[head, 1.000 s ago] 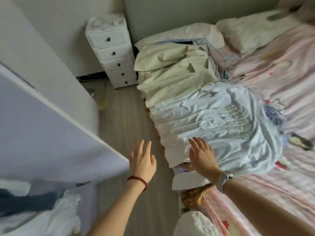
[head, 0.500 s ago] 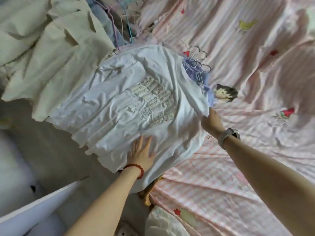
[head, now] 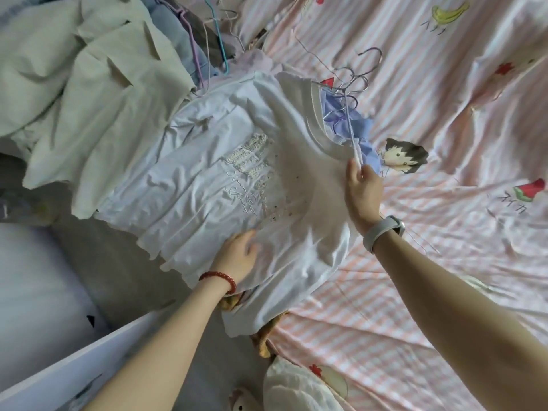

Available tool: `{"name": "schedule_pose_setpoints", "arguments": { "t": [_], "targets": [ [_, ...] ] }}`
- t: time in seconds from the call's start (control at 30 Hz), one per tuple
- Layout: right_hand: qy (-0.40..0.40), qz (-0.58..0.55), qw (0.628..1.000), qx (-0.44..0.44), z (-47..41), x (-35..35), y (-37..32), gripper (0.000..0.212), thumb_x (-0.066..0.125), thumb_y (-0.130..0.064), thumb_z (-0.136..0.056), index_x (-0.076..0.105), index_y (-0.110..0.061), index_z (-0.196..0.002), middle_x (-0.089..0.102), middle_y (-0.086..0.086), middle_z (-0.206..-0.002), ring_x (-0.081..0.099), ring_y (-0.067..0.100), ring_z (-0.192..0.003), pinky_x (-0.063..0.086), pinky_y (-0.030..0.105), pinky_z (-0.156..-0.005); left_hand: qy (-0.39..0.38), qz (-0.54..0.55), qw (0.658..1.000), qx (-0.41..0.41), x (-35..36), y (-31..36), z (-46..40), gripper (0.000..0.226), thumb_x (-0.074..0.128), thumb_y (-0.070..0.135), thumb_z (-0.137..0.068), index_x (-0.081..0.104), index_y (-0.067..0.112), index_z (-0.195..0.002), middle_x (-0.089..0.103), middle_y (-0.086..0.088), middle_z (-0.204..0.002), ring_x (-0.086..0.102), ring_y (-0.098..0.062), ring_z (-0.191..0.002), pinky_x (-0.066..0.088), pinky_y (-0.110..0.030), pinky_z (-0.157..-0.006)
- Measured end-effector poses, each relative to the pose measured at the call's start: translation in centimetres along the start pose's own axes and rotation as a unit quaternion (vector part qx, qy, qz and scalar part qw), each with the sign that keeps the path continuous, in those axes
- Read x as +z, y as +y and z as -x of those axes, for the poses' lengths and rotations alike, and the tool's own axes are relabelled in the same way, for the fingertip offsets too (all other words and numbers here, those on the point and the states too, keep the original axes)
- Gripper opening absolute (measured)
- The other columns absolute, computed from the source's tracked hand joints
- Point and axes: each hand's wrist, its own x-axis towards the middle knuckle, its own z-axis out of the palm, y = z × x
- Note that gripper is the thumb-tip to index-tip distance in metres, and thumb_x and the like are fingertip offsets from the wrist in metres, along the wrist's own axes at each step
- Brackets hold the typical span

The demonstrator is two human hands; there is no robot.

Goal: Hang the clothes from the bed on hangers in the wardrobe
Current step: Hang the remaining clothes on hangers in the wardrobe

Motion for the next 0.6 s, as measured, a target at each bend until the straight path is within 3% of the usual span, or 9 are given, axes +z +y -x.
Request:
{"name": "schedule_pose_setpoints", "arguments": {
  "t": [0.07, 0.13, 0.23, 0.3, 0.37, 0.4, 0.47, 0.53, 0.6],
  "targets": [
    [-0.015, -0.022, 0.999, -0.042, 3.4, -1.2, 0.5, 0.042, 0.048, -0.029, -0.093, 0.029, -0.02, -0.057, 0.03, -0.004, -0.053, 0.029, 0.016, -0.059, 0.019, 0.027, -0.056, 0.083, 0.017, 0.995, 0.045, -2.7, 2.0, -0.4, 0.049, 0.041, 0.02, -0.097, 0.026, 0.017, -0.143, 0.023, -0.008, -0.15, 0.02, -0.02, -0.139, 0.02, -0.032, -0.11],
    [-0.044, -0.039, 0.995, -0.075, 6.6, -2.7, 1.7, 0.043, 0.051, -0.026, -0.093, 0.029, -0.017, -0.058, 0.023, -0.008, -0.05, 0.024, 0.011, -0.052, 0.019, 0.027, -0.051, 0.204, -0.004, 0.973, 0.111, -5.5, 4.1, -0.7, 0.058, 0.042, 0.023, -0.096, 0.015, 0.017, -0.147, 0.01, -0.01, -0.154, 0.008, -0.023, -0.142, 0.014, -0.037, -0.113],
    [-0.092, -0.045, 0.984, -0.146, 9.6, -5.4, 3.0, 0.045, 0.052, -0.036, -0.089, 0.024, -0.023, -0.056, 0.019, -0.009, -0.05, 0.023, 0.008, -0.047, 0.02, 0.018, -0.045, 0.322, -0.184, 0.901, 0.226, -8.4, 5.9, -1.3, 0.064, 0.038, 0.036, -0.091, 0.014, 0.015, -0.146, 0.012, -0.019, -0.152, 0.01, -0.036, -0.14, 0.009, -0.045, -0.11],
    [-0.104, -0.035, 0.978, -0.179, 10.7, -6.9, 3.4, 0.043, 0.047, -0.045, -0.086, 0.024, -0.025, -0.056, 0.019, -0.009, -0.05, 0.022, 0.008, -0.047, 0.019, 0.016, -0.044, 0.307, -0.261, 0.878, 0.258, -9.2, 6.7, -1.9, 0.059, 0.038, 0.036, -0.092, 0.022, 0.016, -0.145, 0.024, -0.016, -0.15, 0.016, -0.036, -0.139, 0.007, -0.05, -0.11],
    [-0.094, -0.017, 0.977, -0.19, 11.1, -7.9, 3.3, 0.043, 0.045, -0.05, -0.083, 0.024, -0.026, -0.054, 0.018, -0.008, -0.046, 0.023, 0.008, -0.044, 0.018, 0.017, -0.044, 0.245, -0.273, 0.899, 0.239, -9.4, 7.1, -1.8, 0.043, 0.035, 0.03, -0.096, 0.039, 0.018, -0.138, 0.045, -0.01, -0.139, 0.032, -0.03, -0.134, 0.006, -0.05, -0.111],
    [-0.086, 0.003, 0.978, -0.192, 11.1, -8.3, 3.2, 0.044, 0.044, -0.053, -0.082, 0.024, -0.027, -0.052, 0.018, -0.007, -0.045, 0.024, 0.008, -0.042, 0.018, 0.019, -0.045, 0.212, -0.271, 0.91, 0.231, -9.4, 6.8, -1.5, 0.037, 0.032, 0.028, -0.098, 0.048, 0.016, -0.129, 0.055, -0.01, -0.127, 0.043, -0.029, -0.125, 0.013, -0.048, -0.109],
    [-0.078, 0.07, 0.975, -0.195, 11.0, -8.6, 2.8, 0.044, 0.043, -0.058, -0.079, 0.028, -0.028, -0.051, 0.025, -0.007, -0.043, 0.032, 0.006, -0.041, 0.024, 0.026, -0.046, 0.152, -0.246, 0.936, 0.201, -9.6, 5.7, -0.1, 0.033, 0.028, 0.025, -0.099, 0.058, 0.013, -0.109, 0.062, -0.01, -0.108, 0.055, -0.029, -0.101, 0.036, -0.04, -0.089],
    [-0.076, 0.143, 0.967, -0.195, 11.0, -8.3, 2.4, 0.039, 0.05, -0.059, -0.08, 0.048, -0.025, -0.06, 0.048, -0.005, -0.052, 0.052, 0.02, -0.053, 0.032, 0.029, -0.05, 0.12, -0.199, 0.961, 0.149, -9.6, 4.0, 2.6, 0.028, 0.031, 0.024, -0.099, 0.057, 0.013, -0.099, 0.061, -0.005, -0.097, 0.052, -0.023, -0.084, 0.036, -0.032, -0.068],
    [-0.081, 0.168, 0.956, -0.226, 10.9, -7.7, 1.6, 0.033, 0.058, -0.049, -0.083, 0.064, -0.017, -0.084, 0.065, 0.004, -0.077, 0.061, 0.027, -0.074, 0.041, 0.03, -0.062, 0.132, -0.12, 0.978, 0.105, -8.9, 1.4, 6.1, 0.024, 0.036, 0.024, -0.098, 0.056, 0.013, -0.095, 0.06, -0.003, -0.085, 0.05, -0.021, -0.075, 0.034, -0.03, -0.063]
  ]
}}
